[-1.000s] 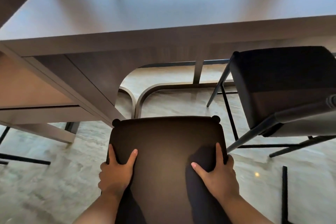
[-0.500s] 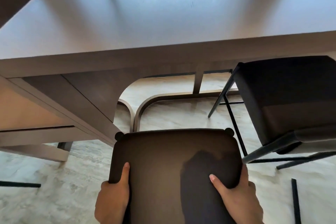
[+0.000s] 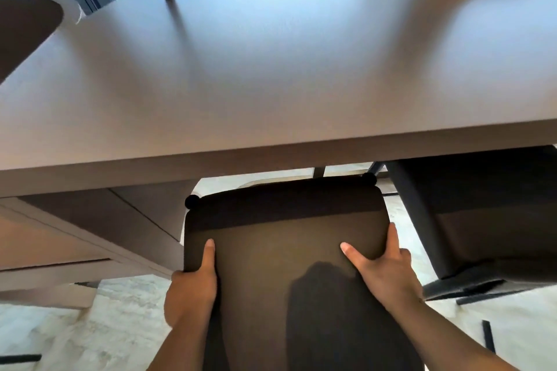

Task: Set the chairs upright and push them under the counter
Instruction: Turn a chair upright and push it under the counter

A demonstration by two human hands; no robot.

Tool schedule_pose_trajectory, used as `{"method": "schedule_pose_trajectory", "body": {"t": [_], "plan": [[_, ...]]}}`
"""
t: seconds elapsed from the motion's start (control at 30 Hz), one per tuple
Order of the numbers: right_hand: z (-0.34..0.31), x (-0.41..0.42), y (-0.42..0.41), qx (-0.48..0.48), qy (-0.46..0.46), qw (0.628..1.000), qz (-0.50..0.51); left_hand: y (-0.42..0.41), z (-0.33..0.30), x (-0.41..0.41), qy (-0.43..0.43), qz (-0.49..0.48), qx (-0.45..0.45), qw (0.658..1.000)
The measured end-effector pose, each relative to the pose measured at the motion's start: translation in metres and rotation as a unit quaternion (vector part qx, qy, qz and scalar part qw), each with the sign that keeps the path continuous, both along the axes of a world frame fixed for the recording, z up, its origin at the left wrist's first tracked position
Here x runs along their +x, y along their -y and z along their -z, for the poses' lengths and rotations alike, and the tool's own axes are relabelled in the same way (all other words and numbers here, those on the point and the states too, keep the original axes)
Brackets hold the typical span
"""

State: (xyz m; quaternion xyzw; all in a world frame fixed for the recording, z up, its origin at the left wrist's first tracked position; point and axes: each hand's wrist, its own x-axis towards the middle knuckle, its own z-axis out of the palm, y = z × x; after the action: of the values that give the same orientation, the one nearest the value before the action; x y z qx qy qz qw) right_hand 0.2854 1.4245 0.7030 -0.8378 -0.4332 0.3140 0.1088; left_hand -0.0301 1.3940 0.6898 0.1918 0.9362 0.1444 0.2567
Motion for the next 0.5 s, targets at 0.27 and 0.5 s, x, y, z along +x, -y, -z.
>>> {"method": "schedule_pose_trajectory", "body": {"t": [0.27,0.5], "plan": [[0.014,0.001,-0.072,0.014,-0.044,0.999,-0.023,-0.061,0.006,-0.007,-0.001,-0.003,-0.011,1.0],[0.034,0.014,-0.116,0.0,-0.043,0.994,-0.095,-0.102,0.031,0.003,-0.062,0.064,-0.034,0.995]]}}
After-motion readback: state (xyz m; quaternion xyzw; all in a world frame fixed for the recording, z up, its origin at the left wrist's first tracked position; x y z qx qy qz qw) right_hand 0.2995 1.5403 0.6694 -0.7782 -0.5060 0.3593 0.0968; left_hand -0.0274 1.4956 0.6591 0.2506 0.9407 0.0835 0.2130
